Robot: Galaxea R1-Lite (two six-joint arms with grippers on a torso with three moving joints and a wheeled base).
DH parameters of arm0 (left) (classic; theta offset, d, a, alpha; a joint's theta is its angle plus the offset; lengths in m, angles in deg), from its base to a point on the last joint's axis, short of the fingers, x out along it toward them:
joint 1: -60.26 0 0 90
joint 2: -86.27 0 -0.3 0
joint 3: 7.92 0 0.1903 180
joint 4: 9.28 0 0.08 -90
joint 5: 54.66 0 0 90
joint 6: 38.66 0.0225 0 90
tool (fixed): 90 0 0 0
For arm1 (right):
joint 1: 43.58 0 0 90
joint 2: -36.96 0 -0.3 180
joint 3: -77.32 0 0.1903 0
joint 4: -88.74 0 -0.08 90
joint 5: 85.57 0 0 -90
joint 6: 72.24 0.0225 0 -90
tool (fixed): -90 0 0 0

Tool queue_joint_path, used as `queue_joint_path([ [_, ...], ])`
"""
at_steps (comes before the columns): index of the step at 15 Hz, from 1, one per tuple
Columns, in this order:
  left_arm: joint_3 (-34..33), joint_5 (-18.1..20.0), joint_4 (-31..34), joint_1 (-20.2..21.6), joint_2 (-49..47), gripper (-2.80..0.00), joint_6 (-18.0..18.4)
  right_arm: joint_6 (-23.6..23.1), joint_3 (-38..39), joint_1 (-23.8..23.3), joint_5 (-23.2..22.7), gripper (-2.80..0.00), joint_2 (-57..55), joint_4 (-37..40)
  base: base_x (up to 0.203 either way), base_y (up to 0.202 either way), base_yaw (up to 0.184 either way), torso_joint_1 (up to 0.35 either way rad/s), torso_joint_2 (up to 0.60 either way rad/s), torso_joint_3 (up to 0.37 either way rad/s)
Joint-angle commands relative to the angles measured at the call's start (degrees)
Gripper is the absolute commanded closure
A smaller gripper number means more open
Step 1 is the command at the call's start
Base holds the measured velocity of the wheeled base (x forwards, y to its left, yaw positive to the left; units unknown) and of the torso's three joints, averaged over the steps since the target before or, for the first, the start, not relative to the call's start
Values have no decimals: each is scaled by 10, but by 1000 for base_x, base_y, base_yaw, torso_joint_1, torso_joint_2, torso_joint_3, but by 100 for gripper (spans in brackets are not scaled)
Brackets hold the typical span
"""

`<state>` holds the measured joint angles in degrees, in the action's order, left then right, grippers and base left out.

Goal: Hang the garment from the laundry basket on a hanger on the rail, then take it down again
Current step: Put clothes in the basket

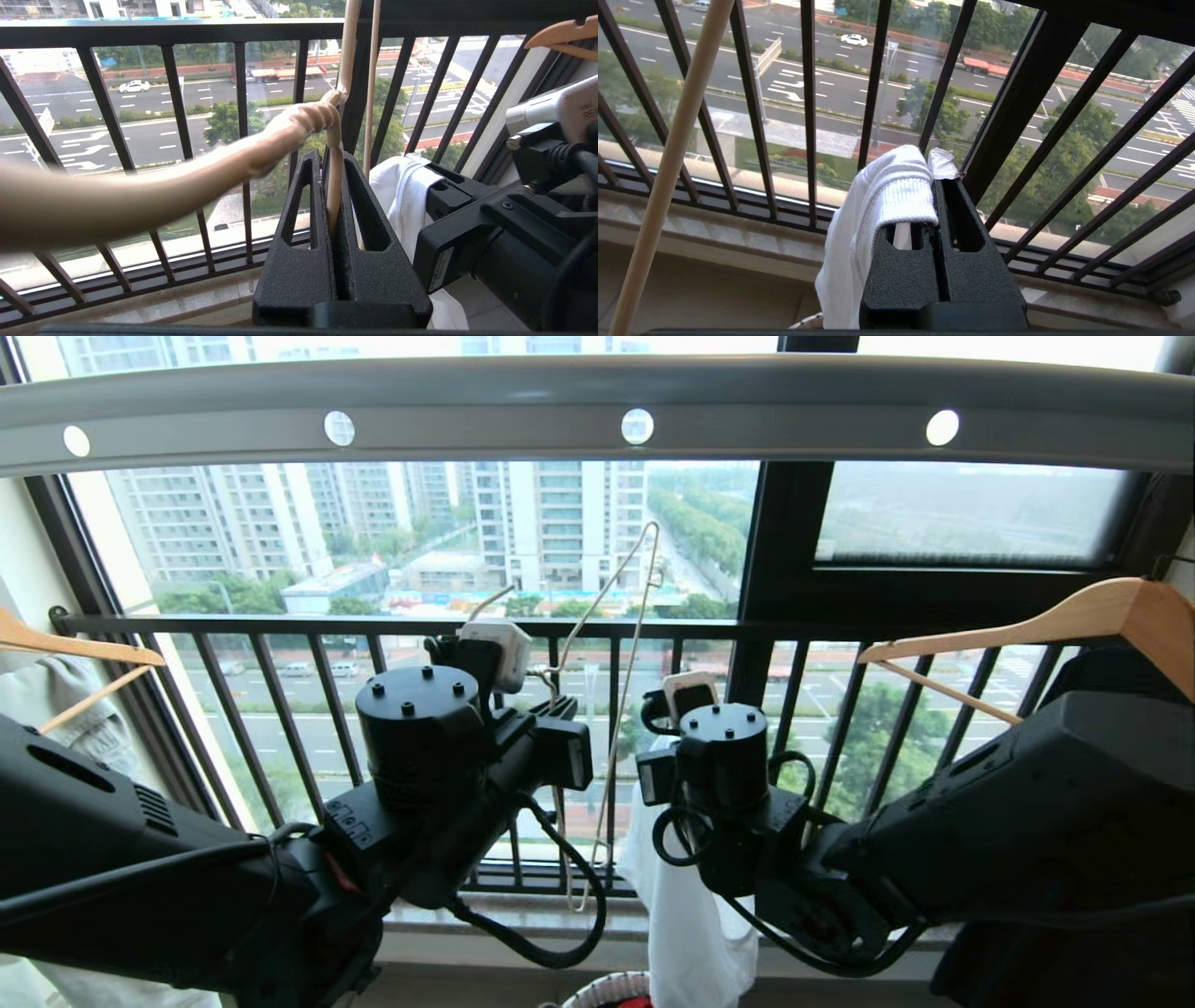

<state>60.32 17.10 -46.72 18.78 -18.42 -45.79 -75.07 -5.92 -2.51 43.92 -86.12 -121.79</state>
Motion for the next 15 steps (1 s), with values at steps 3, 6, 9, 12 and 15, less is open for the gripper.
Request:
queue_joint_path([
  [3, -2, 0, -2, 18, -55, 0, 6, -7, 1, -24, -47, 0, -83, -30, 0, 0, 0, 0, 0, 0],
  [6, 5, 0, -4, 33, -109, 0, 9, -12, -1, -40, -72, 0, -121, -58, 0, 0, 0, 0, 0, 0],
  [9, 13, 2, -5, 42, -126, 0, 8, -19, -1, -53, -93, 0, -146, -69, 0, 0, 0, 0, 0, 0],
  [12, 21, 1, -5, 47, -127, 0, 7, -35, -3, -57, -94, 0, -171, -67, 0, 0, 0, 0, 0, 0],
  [15, 21, 1, -5, 48, -121, 0, 8, -37, -21, -61, -94, -280, -195, -66, 0, 0, 0, 0, 0, 0],
])
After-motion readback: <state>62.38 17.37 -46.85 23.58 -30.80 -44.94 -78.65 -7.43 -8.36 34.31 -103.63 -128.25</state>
